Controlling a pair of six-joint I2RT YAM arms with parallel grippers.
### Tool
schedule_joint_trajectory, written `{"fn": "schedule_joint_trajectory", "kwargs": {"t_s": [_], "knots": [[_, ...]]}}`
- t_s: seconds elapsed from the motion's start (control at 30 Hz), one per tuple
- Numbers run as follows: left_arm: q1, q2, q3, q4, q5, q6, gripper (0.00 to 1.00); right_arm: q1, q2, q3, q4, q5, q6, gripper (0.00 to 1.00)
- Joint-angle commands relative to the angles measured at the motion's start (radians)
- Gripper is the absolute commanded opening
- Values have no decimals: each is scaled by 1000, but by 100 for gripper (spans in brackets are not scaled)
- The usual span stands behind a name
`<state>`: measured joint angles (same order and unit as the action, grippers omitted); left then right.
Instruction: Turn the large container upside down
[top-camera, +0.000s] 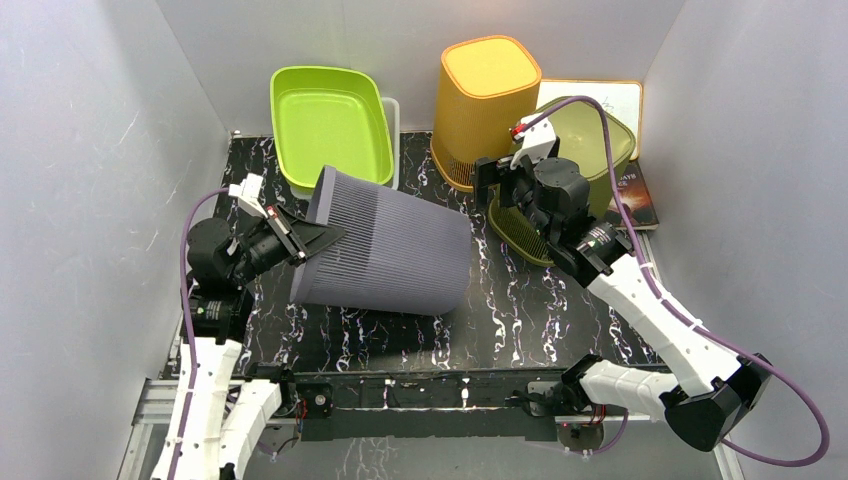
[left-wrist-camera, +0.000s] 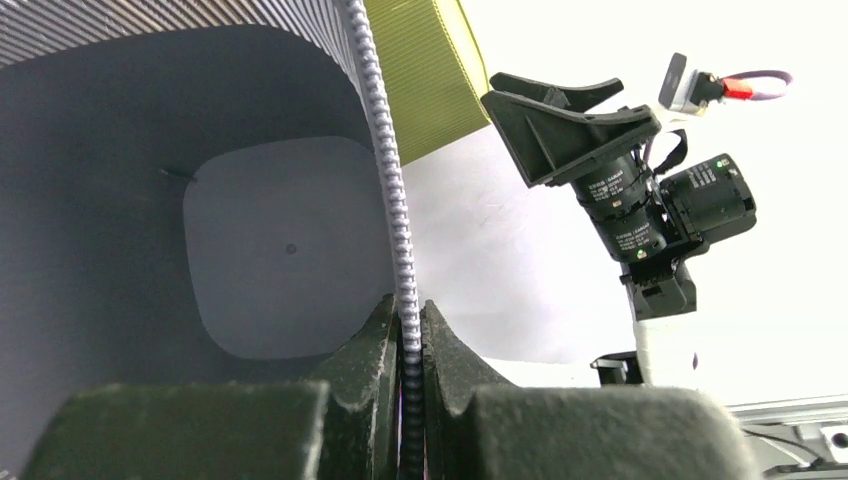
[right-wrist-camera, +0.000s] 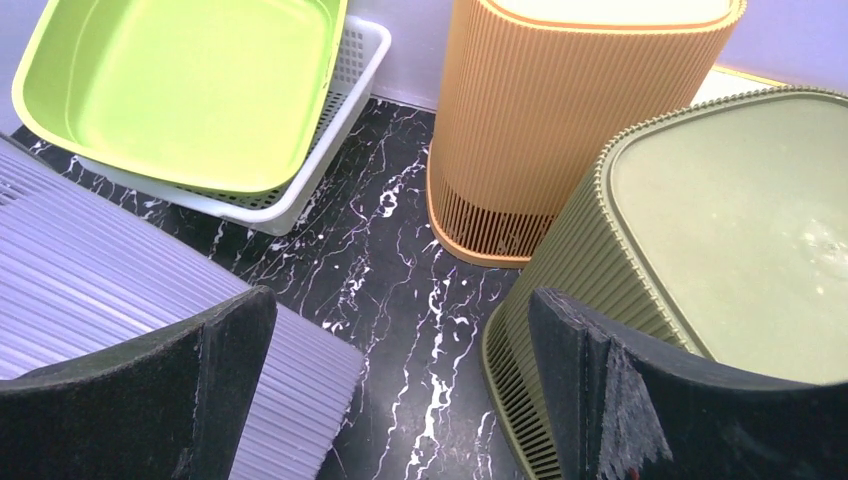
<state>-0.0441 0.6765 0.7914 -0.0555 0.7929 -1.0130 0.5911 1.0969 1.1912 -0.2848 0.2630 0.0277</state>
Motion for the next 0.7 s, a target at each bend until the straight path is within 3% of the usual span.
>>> {"fn": "schedule_joint_trajectory", "kwargs": {"t_s": [0.0, 0.27, 0.43, 0.57, 0.67], "knots": [[-2, -4, -121, 434, 68, -236, 0, -11, -1, 54, 62, -38, 10, 98], [-73, 67, -350, 807, 5, -432, 0, -18, 9, 46, 77, -50, 10, 98], [-253, 159, -366, 972, -117, -433, 0, -26, 17, 41, 80, -57, 9, 98], [-382, 301, -376, 1231, -188, -495, 0, -37, 15, 37, 83, -60, 9, 98], [-408, 426, -431, 1500, -226, -598, 0, -47, 9, 32, 90, -69, 14, 98]]}}
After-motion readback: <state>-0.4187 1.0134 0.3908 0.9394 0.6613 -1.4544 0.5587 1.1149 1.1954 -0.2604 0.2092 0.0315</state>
